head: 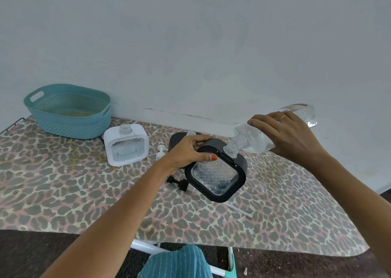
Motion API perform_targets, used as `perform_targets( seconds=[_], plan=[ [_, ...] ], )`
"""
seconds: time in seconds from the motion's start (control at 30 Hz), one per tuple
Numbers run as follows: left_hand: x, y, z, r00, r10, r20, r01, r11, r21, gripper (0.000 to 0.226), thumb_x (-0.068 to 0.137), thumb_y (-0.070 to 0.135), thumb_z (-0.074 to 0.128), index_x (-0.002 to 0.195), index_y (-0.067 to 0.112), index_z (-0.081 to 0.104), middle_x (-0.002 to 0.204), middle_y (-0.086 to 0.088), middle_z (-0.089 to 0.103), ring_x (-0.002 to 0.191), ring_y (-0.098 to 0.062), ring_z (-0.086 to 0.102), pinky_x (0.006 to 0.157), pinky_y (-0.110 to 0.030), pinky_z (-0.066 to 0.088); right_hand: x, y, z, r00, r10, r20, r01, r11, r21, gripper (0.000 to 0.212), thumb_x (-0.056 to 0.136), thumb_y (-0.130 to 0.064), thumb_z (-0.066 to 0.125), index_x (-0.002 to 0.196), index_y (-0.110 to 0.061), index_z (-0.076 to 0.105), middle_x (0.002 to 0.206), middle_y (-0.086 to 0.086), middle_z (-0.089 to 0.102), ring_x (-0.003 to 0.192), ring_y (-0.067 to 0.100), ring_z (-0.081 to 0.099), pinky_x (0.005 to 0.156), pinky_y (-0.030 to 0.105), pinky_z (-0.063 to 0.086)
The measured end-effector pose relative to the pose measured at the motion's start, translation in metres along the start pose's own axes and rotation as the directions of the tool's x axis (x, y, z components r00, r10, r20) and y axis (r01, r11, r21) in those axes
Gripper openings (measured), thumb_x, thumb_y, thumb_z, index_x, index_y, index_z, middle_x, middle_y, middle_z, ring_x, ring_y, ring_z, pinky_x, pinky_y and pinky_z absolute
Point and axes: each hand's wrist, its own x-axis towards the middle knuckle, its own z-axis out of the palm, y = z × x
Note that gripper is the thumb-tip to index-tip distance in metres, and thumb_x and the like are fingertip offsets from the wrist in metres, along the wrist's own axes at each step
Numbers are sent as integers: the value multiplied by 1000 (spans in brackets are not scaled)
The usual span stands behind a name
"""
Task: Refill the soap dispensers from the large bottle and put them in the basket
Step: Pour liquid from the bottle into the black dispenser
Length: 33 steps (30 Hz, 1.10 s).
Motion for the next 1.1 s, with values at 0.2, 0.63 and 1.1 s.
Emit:
perform_targets(
  seconds=[0.2,0.63,1.1],
  plan=[
    [1,-1,-1,1000,0,2,0,1000,6,40,75,-6,66,111,10,56,95,7,64,82,10,63,77,-8,47,0,-1,1,1000,-5,-6,5,1000,5,85,43,-7,90,115,-11,45,105,10,69,77,31,68,62,34,49],
    [0,0,-1,1000,0,-5,0,1000,7,40,75,-5,66,108,15,56,95,8,63,81,11,62,75,-6,46,2,-1,0,1000,-8,-12,8,1000,0,84,43,-2,88,114,-11,45,104,10,69,77,31,68,61,34,50],
    [1,-3,-2,1000,-6,-4,6,1000,7,44,75,-5,66,117,5,55,100,1,63,82,10,62,78,-8,47,2,0,-1,1000,-27,-16,27,1000,-12,83,42,-1,88,113,-11,45,102,10,69,76,31,68,60,35,51]
  ],
)
